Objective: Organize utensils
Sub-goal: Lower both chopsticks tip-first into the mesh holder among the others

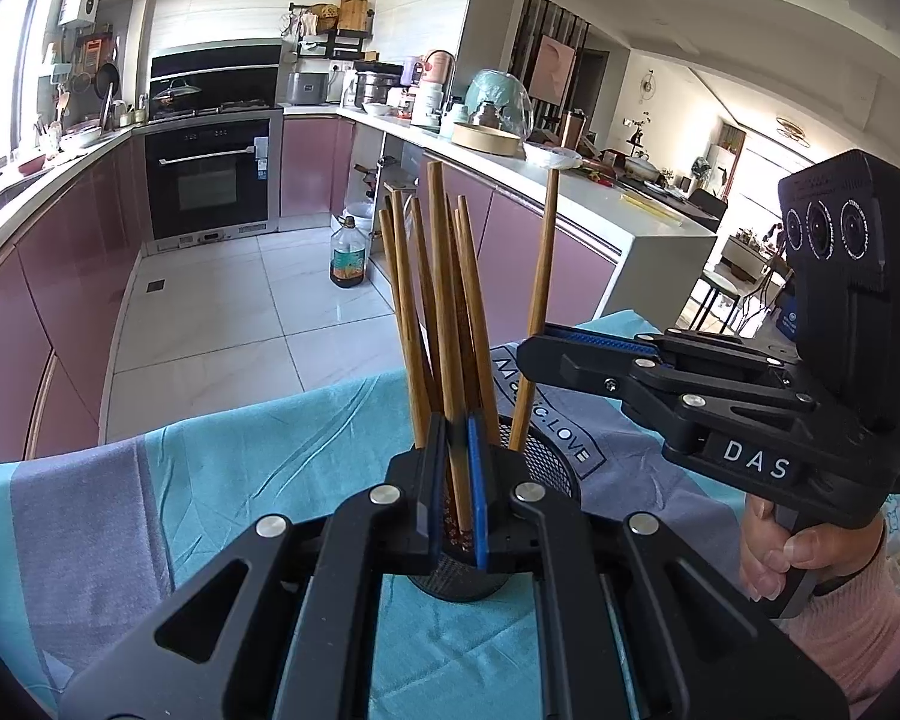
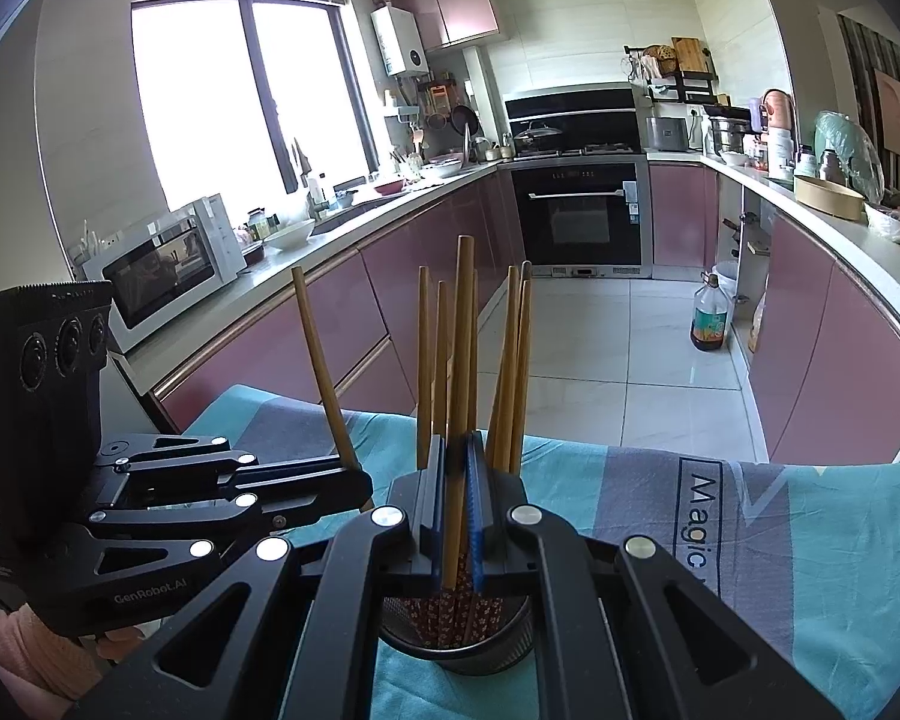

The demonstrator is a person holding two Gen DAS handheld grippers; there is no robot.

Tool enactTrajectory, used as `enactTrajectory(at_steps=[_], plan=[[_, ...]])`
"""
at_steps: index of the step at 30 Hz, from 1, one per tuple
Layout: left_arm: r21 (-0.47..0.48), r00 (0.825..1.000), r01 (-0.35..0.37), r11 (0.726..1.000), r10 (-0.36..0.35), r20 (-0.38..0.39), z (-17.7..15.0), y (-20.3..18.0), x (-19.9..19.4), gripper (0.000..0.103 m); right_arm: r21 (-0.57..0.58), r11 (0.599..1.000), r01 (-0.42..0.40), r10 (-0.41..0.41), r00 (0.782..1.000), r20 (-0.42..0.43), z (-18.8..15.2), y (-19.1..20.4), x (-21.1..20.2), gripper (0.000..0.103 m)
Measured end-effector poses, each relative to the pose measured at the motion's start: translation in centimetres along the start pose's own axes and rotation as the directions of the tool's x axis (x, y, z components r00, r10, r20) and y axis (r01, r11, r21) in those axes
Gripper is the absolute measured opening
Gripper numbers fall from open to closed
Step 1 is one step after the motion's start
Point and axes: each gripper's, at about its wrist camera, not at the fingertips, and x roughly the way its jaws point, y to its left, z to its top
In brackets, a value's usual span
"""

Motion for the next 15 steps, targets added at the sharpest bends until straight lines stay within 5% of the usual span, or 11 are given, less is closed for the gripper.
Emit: enactTrajectory(at_steps=[15], plan=[[0.002,1.000,-0.010,1.000,0.010,-0.004,0.4,0.5,0.9,0.008,0.003,1.000,0.005,-0.005,1.000,-0.017,0.1,-0.1,1.1,0.006]])
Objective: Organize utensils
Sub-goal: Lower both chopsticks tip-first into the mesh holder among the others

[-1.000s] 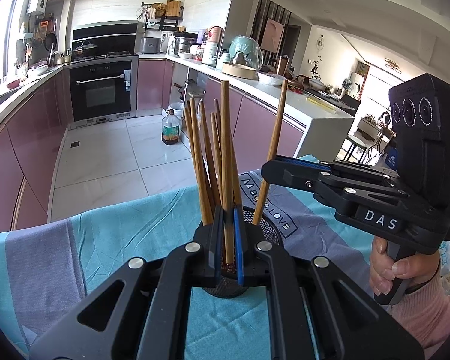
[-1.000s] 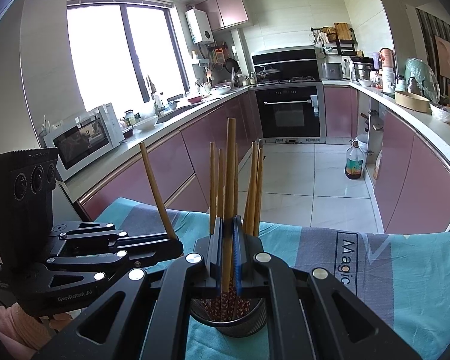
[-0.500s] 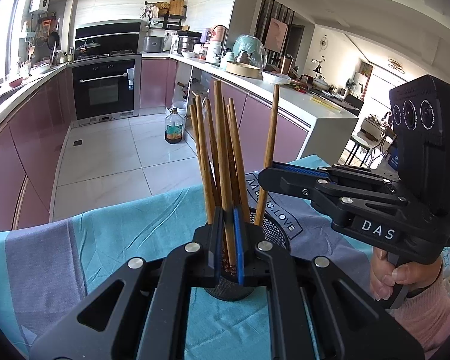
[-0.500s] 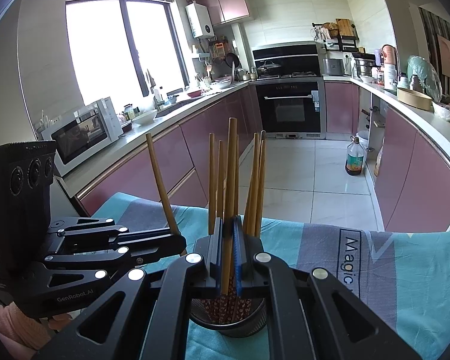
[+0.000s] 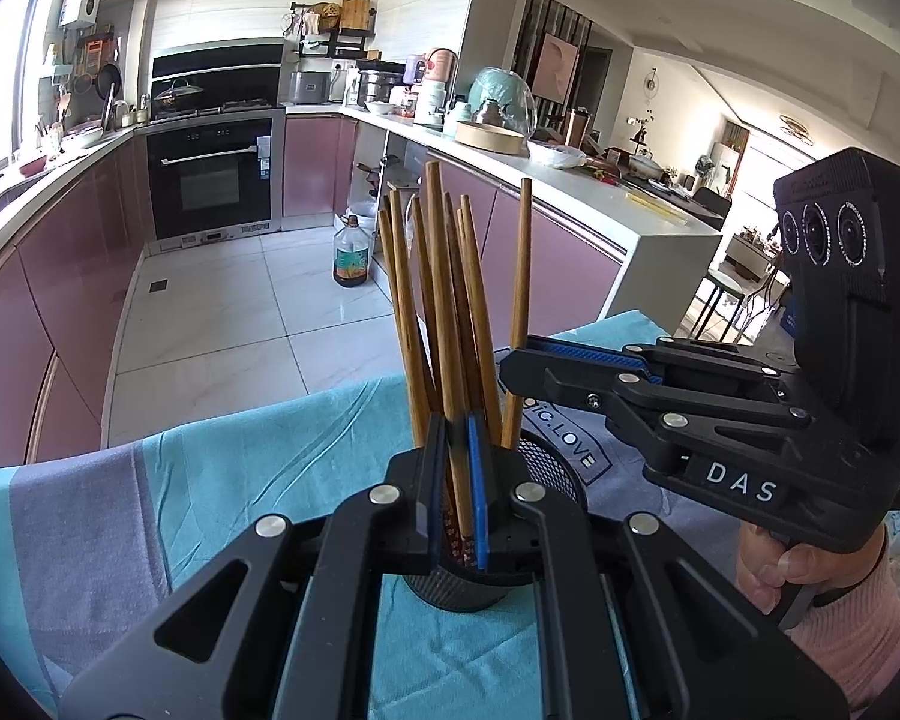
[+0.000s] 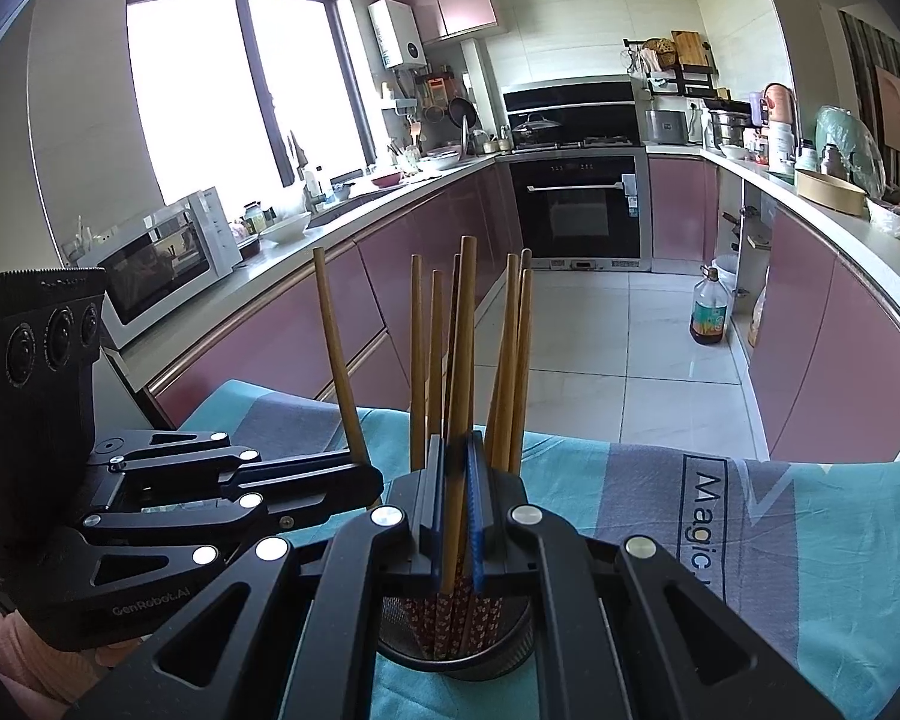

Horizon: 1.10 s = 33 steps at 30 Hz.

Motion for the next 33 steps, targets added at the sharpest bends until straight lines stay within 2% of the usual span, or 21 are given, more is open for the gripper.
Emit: enactTrajectory(at_steps=[33], plan=[[-0.024,0.999,-0.009,1.000,0.007,-0.047,0.7,0.5,3.2,0.008,0.039,0.999,0.010,-0.010,1.000,-0.016,0.6,-0.7,2.3,0.006]])
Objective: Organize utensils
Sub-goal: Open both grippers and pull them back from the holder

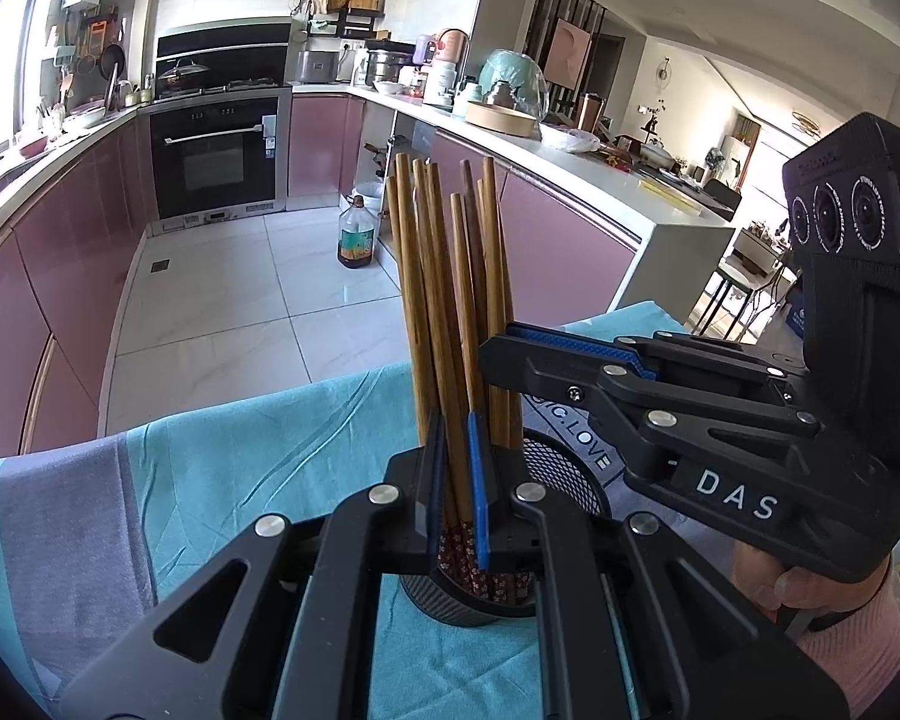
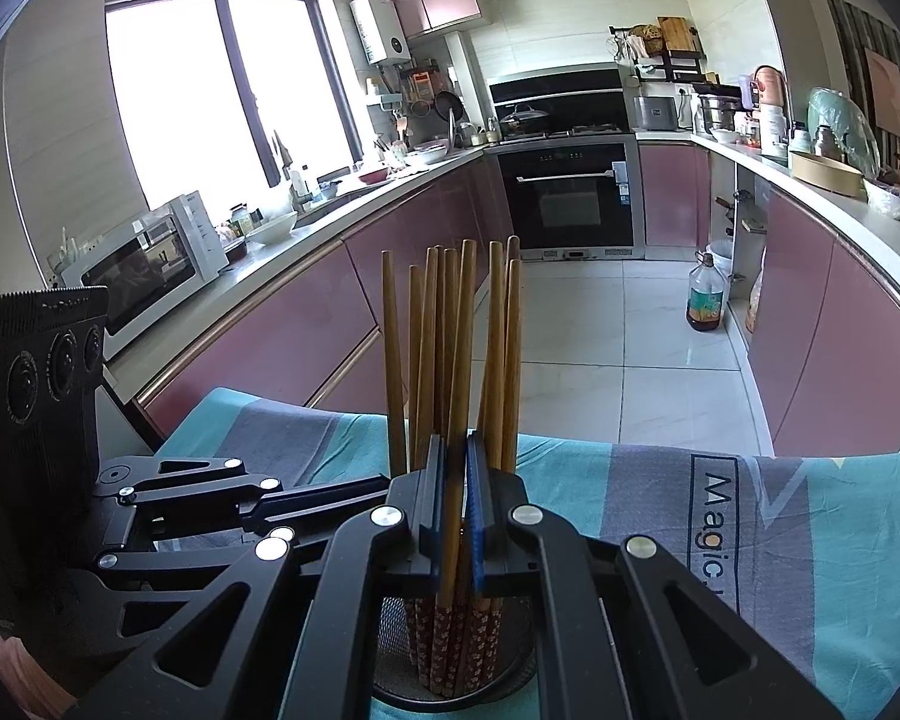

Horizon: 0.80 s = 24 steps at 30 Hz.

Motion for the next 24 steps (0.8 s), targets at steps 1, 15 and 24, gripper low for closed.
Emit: enactTrajectory(at_steps=[1,15,24], plan=[[0.000,1.000,0.002,1.000,-0.002,-0.001,0.0,0.0,0.0,0.008,0.001,1.000,0.000,0.000,1.000,0.000,0.0,0.0,0.0,0.006],[-0.008,0.999,-0.024,1.000,0.024,0.030,-1.2,0.1,-0.8,0.030,0.014,1.000,0.004,-0.004,1.000,0.008,-0.9,-0.2,-0.4,0.013],[-0.002,0.991,-0.087,0.996,0.087,0.101,-2.8,0.2,-3.3,0.068,0.036,0.999,0.000,-0.001,0.999,0.036,-2.0,-0.1,-2.0,0.038]])
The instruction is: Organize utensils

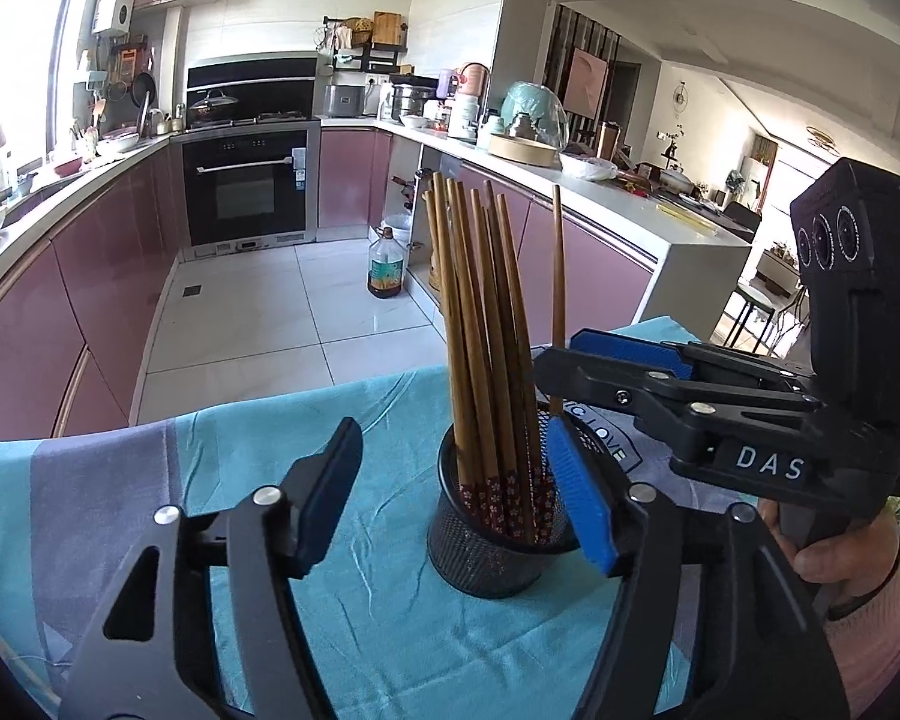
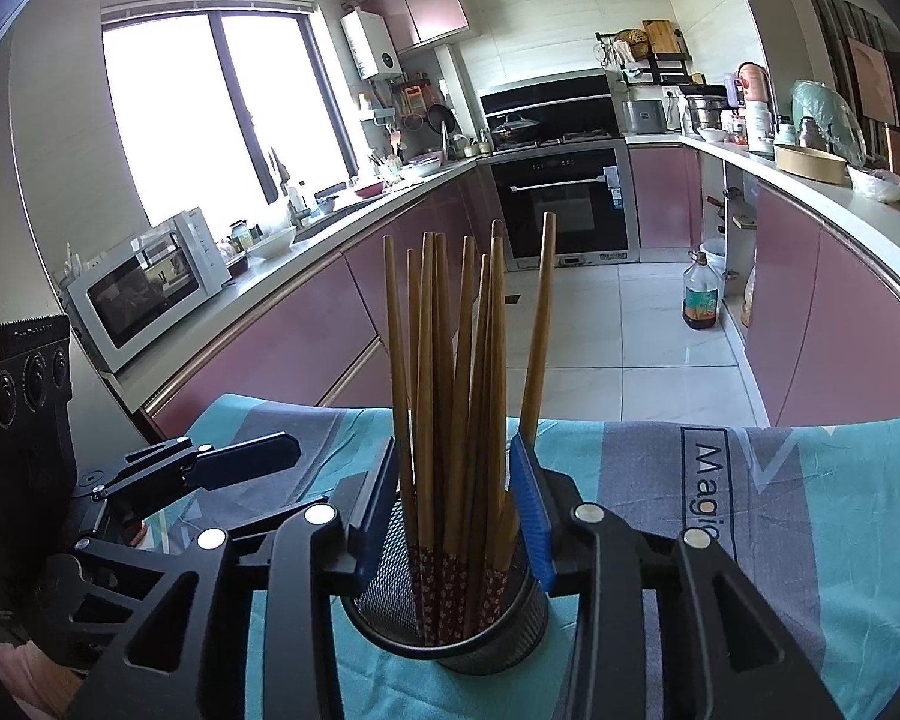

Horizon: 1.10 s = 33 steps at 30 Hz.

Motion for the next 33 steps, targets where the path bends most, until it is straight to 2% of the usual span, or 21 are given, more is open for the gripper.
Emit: enactTrajectory(at_steps=[4,8,13,17,21,27,33], plan=[[-0.007,1.000,-0.014,1.000,0.015,0.025,-0.8,0.4,-1.2,0.076,-0.018,1.000,0.006,-0.006,1.000,0.023,-0.5,0.6,-1.1,0.045],[-0.006,0.998,-0.029,1.000,0.029,0.057,-1.6,0.7,-2.7,0.079,-0.027,1.000,0.001,0.000,0.999,0.036,-1.0,0.7,-2.1,0.049],[-0.010,0.994,-0.054,0.998,0.055,0.093,-3.0,1.3,-4.4,0.090,-0.035,0.999,0.021,-0.019,0.999,0.047,-2.3,1.0,-3.0,0.059],[-0.012,0.987,-0.104,0.995,0.105,0.126,-4.4,1.2,-5.9,0.097,-0.041,0.998,0.051,-0.048,0.997,0.068,-3.9,1.4,-3.9,0.079],[-0.034,0.981,-0.135,0.990,0.138,0.138,-6.1,1.9,-7.4,0.097,-0.044,0.994,0.102,-0.098,0.990,0.097,-5.6,2.0,-4.9,0.093],[-0.072,0.966,-0.187,0.980,0.196,0.166,-8.5,2.0,-9.7,0.097,-0.090,0.979,0.185,-0.171,0.974,0.147,-8.1,3.8,-6.0,0.096],[-0.079,0.948,-0.234,0.969,0.246,0.201,-10.0,1.5,-11.5,0.097,-0.125,0.972,0.197,-0.169,0.964,0.204,-9.9,6.1,-6.9,0.096]])
